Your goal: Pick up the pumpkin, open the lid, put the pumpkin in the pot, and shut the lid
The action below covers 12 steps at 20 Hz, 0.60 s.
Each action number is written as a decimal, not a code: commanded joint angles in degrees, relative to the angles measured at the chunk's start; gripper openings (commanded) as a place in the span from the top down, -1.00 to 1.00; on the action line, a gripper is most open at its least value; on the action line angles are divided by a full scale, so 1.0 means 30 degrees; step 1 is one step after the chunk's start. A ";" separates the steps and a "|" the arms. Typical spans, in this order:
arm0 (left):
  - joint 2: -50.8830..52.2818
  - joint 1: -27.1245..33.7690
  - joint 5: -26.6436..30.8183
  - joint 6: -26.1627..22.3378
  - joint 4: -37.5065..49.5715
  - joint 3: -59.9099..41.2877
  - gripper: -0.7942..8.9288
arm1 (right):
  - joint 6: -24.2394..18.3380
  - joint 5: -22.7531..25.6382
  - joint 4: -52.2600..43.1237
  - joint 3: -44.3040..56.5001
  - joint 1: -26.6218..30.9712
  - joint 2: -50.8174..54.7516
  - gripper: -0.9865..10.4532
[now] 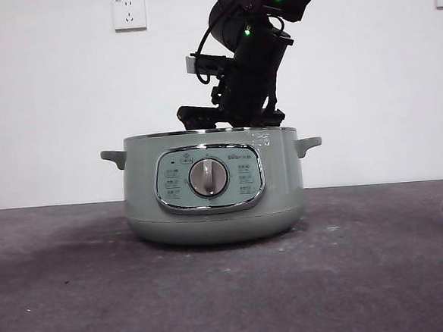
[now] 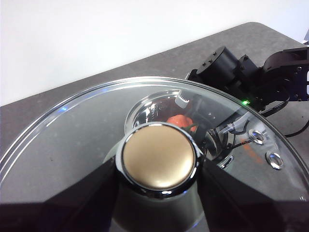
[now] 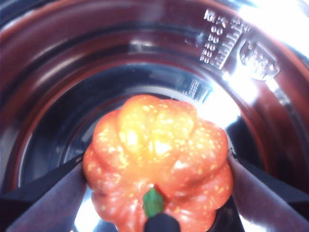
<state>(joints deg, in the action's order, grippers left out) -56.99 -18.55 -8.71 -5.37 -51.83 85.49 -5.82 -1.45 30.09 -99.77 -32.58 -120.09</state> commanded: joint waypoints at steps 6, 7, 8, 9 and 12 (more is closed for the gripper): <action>0.0211 0.0029 -0.0248 0.0073 0.0918 0.0364 0.86 | -0.0095 -0.0044 0.1253 -0.0058 -0.0168 -0.0408 -0.01; 0.0211 0.0029 -0.0255 0.0073 0.0860 0.0364 0.86 | -0.0095 -0.0036 0.1384 -0.0058 -0.0189 -0.0408 -0.17; 0.0211 0.0029 -0.0248 0.0073 0.0809 0.0364 0.86 | -0.0095 -0.0036 0.1413 -0.0058 -0.0233 -0.0408 -0.18; 0.0204 0.0029 -0.0255 0.0073 0.0823 0.0364 0.86 | -0.0095 -0.0022 0.1399 -0.0066 -0.0313 -0.0401 -0.18; 0.0204 0.0029 -0.0262 0.0073 0.0809 0.0364 0.86 | -0.0087 -0.0007 0.1421 -0.0313 -0.0350 -0.0211 -0.18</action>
<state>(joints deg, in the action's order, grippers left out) -56.99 -18.55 -9.15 -5.37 -51.90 85.49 -6.04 -1.50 34.09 -100.64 -33.69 -120.09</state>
